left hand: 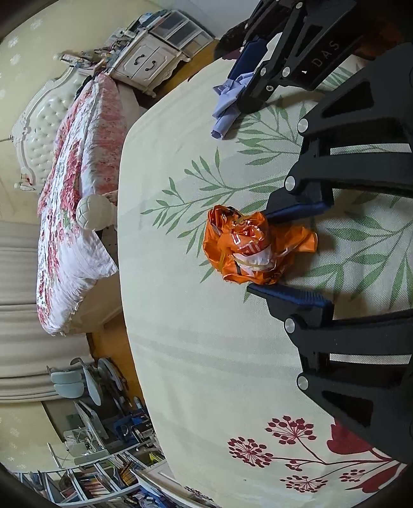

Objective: Collect trash
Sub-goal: 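Grasp the light blue cloth with the right gripper while the left grasps the orange wrapper, then carry the wrapper in the left gripper and cloth in the right over the bin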

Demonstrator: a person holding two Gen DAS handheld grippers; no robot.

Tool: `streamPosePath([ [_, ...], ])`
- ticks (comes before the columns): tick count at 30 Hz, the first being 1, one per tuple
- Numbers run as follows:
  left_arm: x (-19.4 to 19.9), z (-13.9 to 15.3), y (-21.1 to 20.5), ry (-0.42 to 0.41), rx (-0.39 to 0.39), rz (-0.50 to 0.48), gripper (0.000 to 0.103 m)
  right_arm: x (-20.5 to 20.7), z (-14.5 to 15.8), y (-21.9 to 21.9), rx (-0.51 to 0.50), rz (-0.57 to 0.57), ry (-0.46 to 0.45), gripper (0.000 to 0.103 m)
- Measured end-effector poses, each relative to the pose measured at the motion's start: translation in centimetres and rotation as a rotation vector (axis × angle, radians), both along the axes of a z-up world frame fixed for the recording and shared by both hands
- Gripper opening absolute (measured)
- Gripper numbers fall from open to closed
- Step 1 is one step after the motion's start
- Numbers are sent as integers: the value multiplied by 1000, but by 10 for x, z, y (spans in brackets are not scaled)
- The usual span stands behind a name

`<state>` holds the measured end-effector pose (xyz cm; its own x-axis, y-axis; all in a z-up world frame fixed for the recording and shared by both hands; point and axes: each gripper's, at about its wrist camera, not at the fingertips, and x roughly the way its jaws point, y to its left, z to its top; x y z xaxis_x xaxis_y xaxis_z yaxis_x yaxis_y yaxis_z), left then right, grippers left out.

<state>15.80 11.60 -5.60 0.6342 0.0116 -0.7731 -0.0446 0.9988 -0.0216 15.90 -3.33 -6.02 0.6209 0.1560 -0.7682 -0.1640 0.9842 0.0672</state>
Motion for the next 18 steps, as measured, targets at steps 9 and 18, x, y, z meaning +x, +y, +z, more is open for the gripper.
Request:
streamPosePath([
  [9,-12,5,0,-18,-1,1,34,-4,0,2,-5,1,-3,40],
  [18,-36,7,0,-17,-10,15,34,-28,1,4,-9,14,-4,40],
])
